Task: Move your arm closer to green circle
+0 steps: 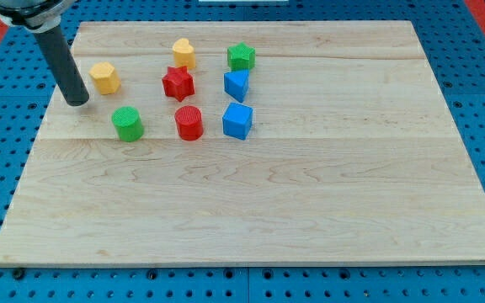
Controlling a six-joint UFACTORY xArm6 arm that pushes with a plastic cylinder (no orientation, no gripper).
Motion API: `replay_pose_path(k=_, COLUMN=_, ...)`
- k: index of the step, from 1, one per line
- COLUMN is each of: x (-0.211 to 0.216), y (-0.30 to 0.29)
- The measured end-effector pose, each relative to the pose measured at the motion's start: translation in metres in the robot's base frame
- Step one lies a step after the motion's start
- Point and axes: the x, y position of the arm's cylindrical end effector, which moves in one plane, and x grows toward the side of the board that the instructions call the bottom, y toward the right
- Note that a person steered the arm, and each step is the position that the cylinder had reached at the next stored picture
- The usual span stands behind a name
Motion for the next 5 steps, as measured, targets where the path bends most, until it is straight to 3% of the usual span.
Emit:
replay_pose_path(k=1, x=-0.024, y=0.055)
replay_pose_path(k=2, x=0.003, y=0.047)
replay_pose_path(k=3, x=0.055, y=-0.007)
replay_pose_path(k=4, x=0.108, y=0.050)
replay_pose_path(k=5, x=0.077, y=0.075)
